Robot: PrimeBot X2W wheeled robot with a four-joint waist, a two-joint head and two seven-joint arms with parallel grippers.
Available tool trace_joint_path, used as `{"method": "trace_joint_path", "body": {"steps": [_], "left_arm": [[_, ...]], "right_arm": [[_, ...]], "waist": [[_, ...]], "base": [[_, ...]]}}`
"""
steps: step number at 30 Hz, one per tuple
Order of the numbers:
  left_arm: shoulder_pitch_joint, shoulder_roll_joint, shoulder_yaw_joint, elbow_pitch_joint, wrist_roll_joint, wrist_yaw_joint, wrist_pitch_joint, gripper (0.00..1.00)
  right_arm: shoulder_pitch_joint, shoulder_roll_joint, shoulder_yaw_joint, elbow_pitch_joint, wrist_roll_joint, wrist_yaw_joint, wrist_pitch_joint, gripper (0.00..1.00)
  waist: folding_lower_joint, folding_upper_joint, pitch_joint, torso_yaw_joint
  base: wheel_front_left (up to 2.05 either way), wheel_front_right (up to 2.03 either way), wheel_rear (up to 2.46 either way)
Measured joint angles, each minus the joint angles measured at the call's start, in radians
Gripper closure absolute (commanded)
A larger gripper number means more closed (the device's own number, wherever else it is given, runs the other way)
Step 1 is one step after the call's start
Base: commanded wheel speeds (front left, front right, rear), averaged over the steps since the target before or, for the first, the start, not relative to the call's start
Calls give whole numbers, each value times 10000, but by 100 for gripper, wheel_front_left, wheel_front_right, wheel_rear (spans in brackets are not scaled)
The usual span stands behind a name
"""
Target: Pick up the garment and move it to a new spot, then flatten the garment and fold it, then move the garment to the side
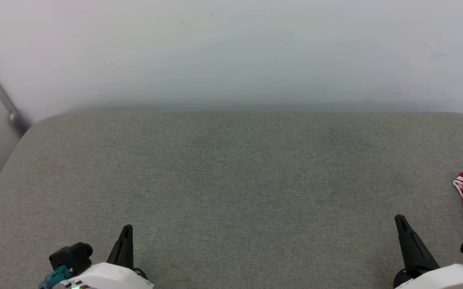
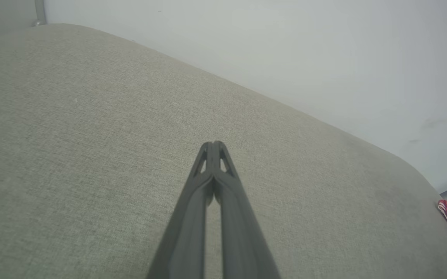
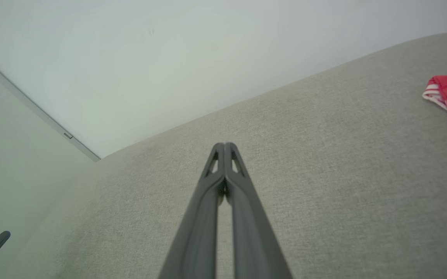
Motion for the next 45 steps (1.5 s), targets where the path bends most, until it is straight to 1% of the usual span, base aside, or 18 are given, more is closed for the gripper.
{"method": "trace_joint_path", "body": {"steps": [11,20,45], "left_arm": [[-202,-324,562,203,-1386,-493,368,100],[-354,-554,999,299,-2401,-815,654,100],[-698,-1152,2036,545,-4748,-1592,1367,100]], "right_arm": [[-364,-4,-40,435,1741,0,79,100],[-663,-4,-77,754,2997,0,136,100],[-1315,2,-199,1513,5927,0,268,100]], "waist": [[0,-1,51,-25],[0,0,93,-47],[0,0,210,-107]], "base": [[0,0,0],[0,0,0],[0,0,0]]}}
